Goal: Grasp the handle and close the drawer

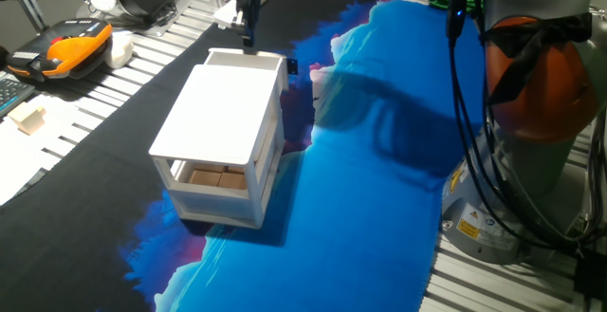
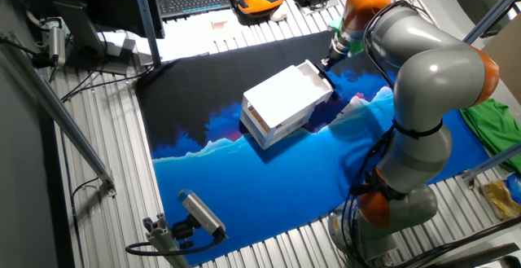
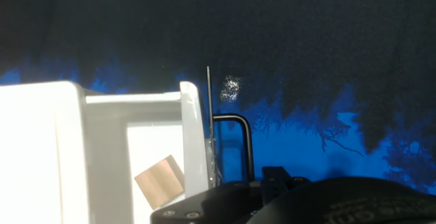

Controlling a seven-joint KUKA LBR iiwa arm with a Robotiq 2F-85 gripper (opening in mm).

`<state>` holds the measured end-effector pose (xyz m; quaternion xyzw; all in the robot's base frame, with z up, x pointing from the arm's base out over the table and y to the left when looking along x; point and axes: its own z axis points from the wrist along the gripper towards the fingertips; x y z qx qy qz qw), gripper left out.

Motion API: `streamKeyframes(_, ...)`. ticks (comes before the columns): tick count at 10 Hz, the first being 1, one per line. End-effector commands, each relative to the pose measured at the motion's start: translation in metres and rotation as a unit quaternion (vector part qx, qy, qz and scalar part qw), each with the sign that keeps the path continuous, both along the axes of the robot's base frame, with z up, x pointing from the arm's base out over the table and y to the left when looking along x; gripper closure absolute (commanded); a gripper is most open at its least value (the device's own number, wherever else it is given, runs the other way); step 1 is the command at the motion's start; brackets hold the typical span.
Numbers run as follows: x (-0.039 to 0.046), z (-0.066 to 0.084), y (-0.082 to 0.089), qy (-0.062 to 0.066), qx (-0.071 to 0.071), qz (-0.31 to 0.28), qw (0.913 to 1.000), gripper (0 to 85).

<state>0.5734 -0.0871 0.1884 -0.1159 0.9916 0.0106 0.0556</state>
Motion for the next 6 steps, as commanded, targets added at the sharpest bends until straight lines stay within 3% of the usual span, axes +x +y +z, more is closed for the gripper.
streamKeyframes(1, 0.0000, -0.0001, 0.0002, -0.001, 0.000, -0.002, 1.0000, 85.0)
streamKeyframes(6, 0.0002, 0.0006, 0.0004, -0.011, 0.003, -0.005, 0.9999, 85.0)
